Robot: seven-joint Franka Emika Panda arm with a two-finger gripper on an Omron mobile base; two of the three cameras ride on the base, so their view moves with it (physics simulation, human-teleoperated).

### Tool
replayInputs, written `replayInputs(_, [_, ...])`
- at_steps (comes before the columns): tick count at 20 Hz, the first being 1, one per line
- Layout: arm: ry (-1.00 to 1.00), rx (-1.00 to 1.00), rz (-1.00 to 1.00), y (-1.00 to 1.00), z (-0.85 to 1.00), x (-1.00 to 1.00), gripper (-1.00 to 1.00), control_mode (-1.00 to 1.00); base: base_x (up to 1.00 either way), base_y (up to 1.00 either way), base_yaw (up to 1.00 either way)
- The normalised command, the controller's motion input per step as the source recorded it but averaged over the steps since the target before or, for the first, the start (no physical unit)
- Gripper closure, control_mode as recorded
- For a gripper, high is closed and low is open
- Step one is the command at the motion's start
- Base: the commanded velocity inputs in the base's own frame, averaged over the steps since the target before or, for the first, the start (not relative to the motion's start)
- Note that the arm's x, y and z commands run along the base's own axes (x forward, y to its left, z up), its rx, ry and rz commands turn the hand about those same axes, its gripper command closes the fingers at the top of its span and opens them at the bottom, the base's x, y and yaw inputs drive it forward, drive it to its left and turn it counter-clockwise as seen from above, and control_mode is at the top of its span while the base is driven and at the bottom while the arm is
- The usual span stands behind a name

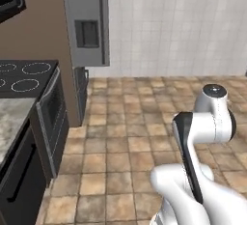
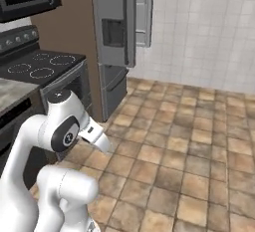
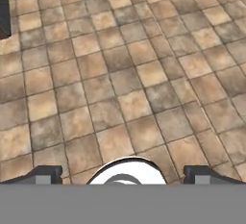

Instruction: Retrieve the bottle and the shaker from the cabinet and place them next to the mixing bowl on the counter. Then add garlic from the fridge to the mixing bowl.

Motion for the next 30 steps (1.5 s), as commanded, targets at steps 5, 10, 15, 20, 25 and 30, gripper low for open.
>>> replayInputs(5, [0.00, 0.00, 0.00, 0.00, 0.00, 0.00, -1.00, 1.00, 0.83, -0.66, 0.56])
replayInputs(10, [0.00, 0.00, 0.00, 0.00, 0.00, 0.00, -1.00, 1.00, 0.60, -0.65, 0.59])
replayInputs(15, [0.00, 0.00, 0.00, 0.00, 0.00, 0.00, -1.00, 1.00, 0.40, -0.76, 0.53])
replayInputs(20, [0.00, 0.00, 0.00, 0.00, 0.00, 0.00, -1.00, 1.00, 0.15, -0.97, 0.47])
replayInputs(25, [0.00, 0.00, 0.00, 0.00, 0.00, 0.00, -1.00, 1.00, 0.02, -1.00, 0.43])
replayInputs(30, [0.00, 0.00, 0.00, 0.00, 0.00, 0.00, -1.00, 1.00, 0.00, -1.00, 0.45])
